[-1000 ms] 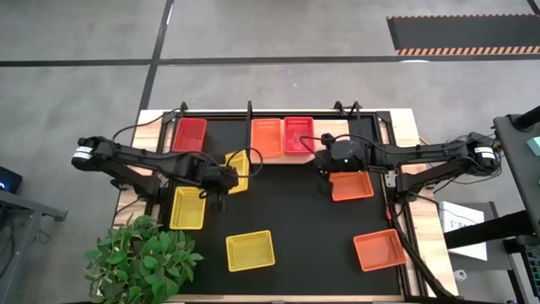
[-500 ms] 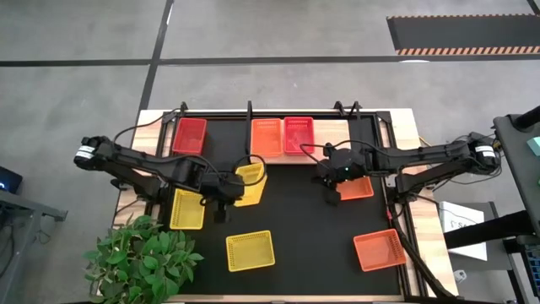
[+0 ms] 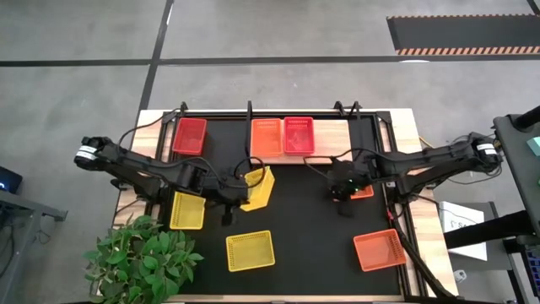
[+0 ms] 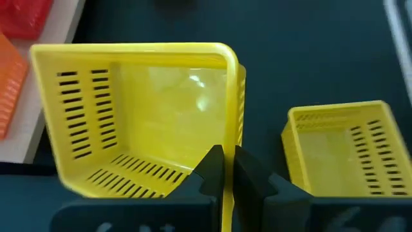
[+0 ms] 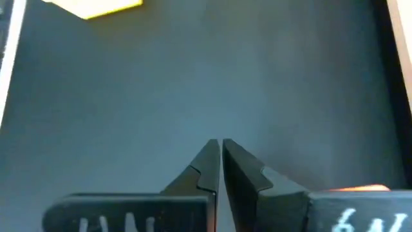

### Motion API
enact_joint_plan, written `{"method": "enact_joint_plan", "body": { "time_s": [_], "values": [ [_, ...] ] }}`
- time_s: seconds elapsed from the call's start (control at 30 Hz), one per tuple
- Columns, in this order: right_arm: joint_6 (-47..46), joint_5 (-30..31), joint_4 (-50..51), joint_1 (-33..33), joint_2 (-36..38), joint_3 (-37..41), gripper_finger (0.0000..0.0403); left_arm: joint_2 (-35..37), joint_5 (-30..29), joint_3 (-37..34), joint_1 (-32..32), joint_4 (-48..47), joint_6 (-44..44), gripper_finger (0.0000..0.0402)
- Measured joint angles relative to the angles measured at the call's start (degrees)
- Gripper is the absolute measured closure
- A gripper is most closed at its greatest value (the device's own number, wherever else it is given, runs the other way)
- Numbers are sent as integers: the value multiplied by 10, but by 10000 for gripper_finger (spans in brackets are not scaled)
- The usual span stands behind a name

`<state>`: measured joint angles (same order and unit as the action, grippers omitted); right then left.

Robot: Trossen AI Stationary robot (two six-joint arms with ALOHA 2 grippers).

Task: Stack baskets on shelf by color
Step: Put the top yellow basket on the shelf

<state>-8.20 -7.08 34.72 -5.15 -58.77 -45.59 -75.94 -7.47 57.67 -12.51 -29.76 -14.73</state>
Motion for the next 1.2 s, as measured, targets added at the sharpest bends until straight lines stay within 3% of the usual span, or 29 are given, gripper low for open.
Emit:
{"method": "enact_joint_plan", "body": {
  "time_s": [0.3,0.43,0.63,0.97,1.2],
  "values": [
    [32,59,-229,-55,42,103,390,-108,-22,17,-7,22,-1,402],
    [34,86,-238,-55,41,104,390,-150,-62,29,-6,23,0,401],
    [47,88,-251,-55,35,104,390,-180,-64,35,-3,24,0,400],
    [52,88,-276,-55,35,104,390,-180,-61,32,-2,23,5,338],
    [53,88,-278,-55,35,104,390,-180,-61,32,1,23,5,317]
  ]
}}
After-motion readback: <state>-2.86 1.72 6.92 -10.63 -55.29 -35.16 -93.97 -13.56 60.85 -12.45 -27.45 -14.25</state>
